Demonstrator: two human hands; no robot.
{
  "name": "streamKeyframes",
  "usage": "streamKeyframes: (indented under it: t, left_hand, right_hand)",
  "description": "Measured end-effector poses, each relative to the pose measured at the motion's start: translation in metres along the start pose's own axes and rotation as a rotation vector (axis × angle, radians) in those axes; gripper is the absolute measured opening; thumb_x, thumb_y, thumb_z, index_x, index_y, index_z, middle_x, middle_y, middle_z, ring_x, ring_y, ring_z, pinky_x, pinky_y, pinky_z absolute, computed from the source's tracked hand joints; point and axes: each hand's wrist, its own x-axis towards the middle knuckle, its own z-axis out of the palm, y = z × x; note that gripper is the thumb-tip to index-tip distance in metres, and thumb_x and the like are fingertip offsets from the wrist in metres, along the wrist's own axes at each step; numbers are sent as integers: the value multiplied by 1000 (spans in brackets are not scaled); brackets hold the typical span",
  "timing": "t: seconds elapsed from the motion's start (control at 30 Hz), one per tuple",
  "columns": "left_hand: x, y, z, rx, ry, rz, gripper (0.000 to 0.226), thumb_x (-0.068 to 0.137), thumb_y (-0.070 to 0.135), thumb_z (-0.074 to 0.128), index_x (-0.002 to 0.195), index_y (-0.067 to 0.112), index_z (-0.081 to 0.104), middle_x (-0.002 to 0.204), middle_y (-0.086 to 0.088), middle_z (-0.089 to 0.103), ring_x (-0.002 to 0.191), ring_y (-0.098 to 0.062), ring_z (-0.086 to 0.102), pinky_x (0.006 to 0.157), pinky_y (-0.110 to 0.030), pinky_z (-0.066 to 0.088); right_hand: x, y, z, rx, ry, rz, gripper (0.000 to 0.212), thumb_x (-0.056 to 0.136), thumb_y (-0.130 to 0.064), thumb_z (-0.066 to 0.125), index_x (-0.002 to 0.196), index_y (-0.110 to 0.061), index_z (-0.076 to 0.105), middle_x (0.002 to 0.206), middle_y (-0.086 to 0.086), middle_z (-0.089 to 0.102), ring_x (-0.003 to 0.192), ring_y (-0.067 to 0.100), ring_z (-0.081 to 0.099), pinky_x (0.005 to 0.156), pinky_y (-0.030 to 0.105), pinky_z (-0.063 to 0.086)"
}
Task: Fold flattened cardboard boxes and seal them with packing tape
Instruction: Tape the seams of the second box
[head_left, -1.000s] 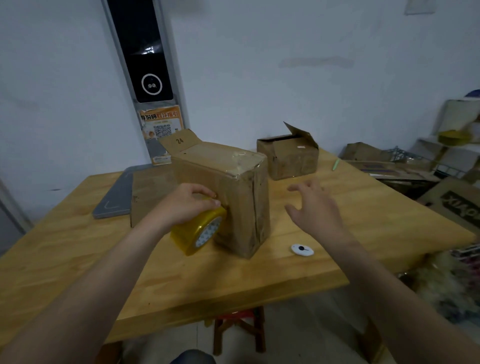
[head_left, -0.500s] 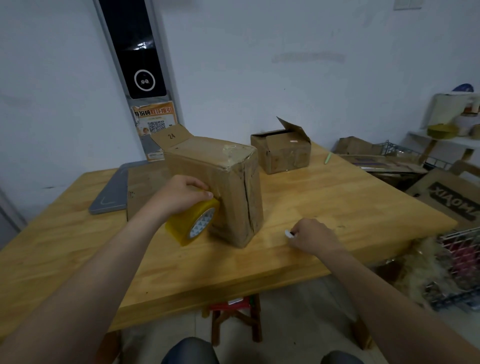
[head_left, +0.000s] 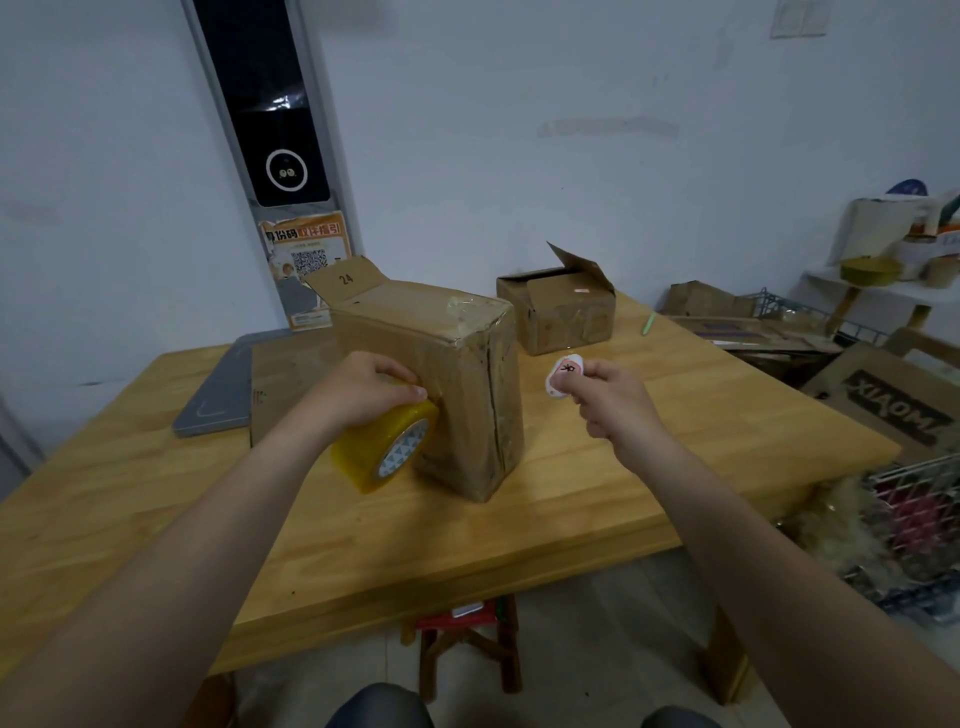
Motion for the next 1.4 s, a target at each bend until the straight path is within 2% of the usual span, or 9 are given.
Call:
streamKeyframes:
  t: [0.07,0.2,0.37,0.43,0.6,0.77,0.9,1.17,1.4]
  left_hand:
    - [-1,0,0,-2,9,-3,30,88,42,78,115,30,74,140,-4,56,123,-29,52,94,-36,46]
    - [-2,0,1,11,31,-4,30,88,43,77,115,29,75,140,-4,57,124,-30,52,95,-37,47]
    - [-4,1,2,20,39,-5,32,88,43,77,116,28,74,141,-4,57,127,-30,51,100,-40,46]
    - [-3,0,2,25,36,-1,32,88,45,76,116,29,74,140,-4,57,125,-30,52,99,-40,47]
    - [-1,-2,2,54,36,-6,33,88,48,75,116,32,73,142,-3,55,126,-30,52,94,-38,46]
    - [-1,-5,1,50,37,-8,31,87,50,75,114,35,73,141,-1,56,125,-28,52,92,-36,46]
    - [-1,-4,1,29,7,-16,26,88,47,75,110,33,72,127,3,54,113,-24,51,89,-35,44]
    - [-2,-3,-5,-15,-75,-22,28,90,42,73,117,34,69,127,1,57,113,-26,55,100,-42,50]
    - [-3,-8,-9,-29,-116,-32,38,87,49,74,120,31,69,117,0,64,102,-23,61,93,-41,55]
  right_hand:
    - [-3,-12,7,71,-28,-10,13,86,-23,77,92,-12,73,68,-2,48,51,10,36,43,26,24]
    - [-14,-35,24,187,-9,-104,9,93,-21,70,97,-13,68,86,4,72,68,19,67,45,28,41]
    - [-30,-52,38,228,-24,-225,18,99,-34,64,107,-19,72,60,2,49,48,15,39,41,25,28]
    - [-37,-59,41,285,-76,-198,20,99,-37,64,113,-25,71,57,3,47,44,17,43,42,24,31]
    - [-49,-71,45,383,-166,-167,28,99,-35,64,121,-19,69,101,9,77,83,31,76,56,34,57]
    - [-42,-72,50,350,-38,-164,19,100,-24,61,118,-24,70,74,10,69,50,17,52,42,25,36]
    - [-38,-72,50,428,-114,-44,23,102,-25,56,114,-12,70,65,5,50,45,13,32,39,24,20]
    - [-46,-81,66,376,-224,-76,24,107,-19,46,128,-14,57,86,9,67,47,17,44,38,23,31]
    - [-48,-88,84,353,-313,-161,28,107,-9,46,129,-10,63,106,22,72,53,19,52,46,29,46]
